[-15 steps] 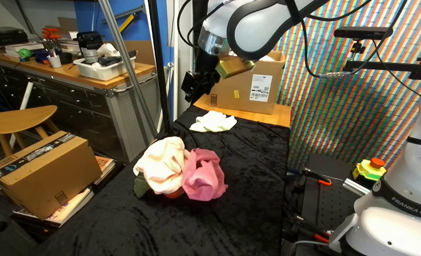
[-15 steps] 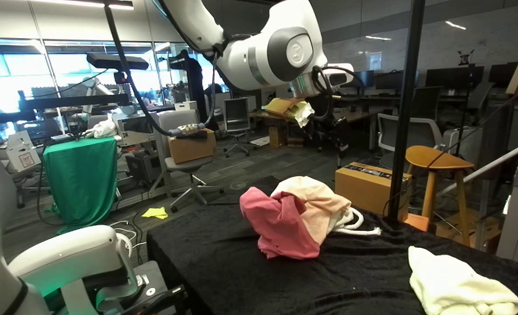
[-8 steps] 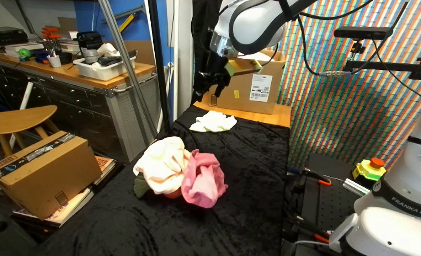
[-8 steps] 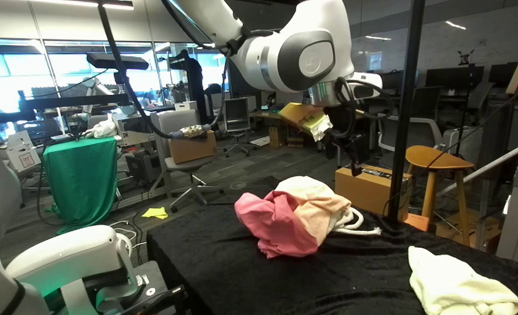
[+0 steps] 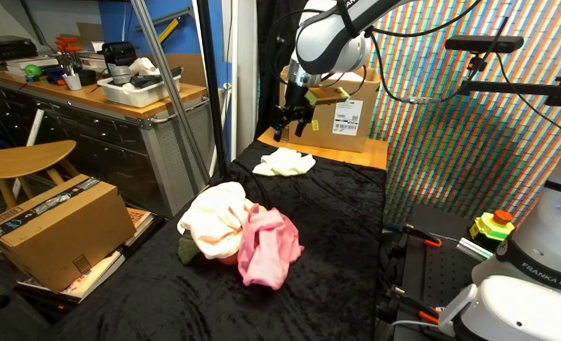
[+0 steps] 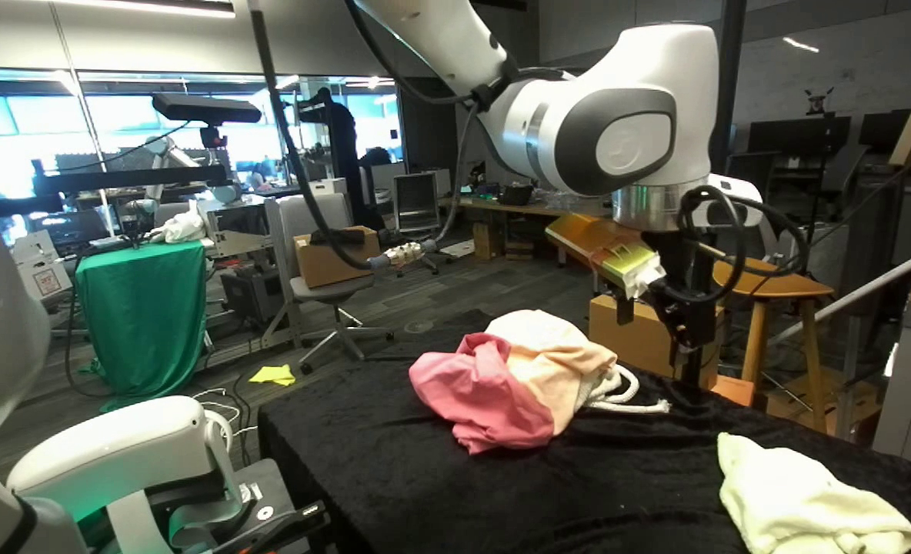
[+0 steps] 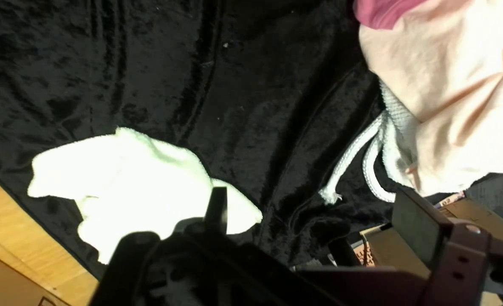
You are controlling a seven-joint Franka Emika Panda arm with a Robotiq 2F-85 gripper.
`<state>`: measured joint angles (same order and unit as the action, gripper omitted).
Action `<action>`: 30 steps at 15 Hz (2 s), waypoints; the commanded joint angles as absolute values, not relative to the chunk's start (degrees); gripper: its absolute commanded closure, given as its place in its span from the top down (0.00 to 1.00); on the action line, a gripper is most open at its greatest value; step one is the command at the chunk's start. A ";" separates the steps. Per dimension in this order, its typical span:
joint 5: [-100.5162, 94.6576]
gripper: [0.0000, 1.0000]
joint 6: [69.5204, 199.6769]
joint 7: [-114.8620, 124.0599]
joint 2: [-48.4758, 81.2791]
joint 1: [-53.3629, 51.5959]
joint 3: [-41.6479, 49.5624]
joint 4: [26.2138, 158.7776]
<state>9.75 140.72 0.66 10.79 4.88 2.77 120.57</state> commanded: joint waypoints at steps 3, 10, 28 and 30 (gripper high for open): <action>10.49 1.00 124.94 -4.07 21.08 7.25 2.57 105.56; 8.12 1.00 110.66 -3.38 34.56 8.47 3.30 87.50; 9.84 1.00 110.00 -2.72 50.18 16.27 3.90 74.85; 10.08 1.00 110.11 -2.76 50.69 16.83 3.80 75.06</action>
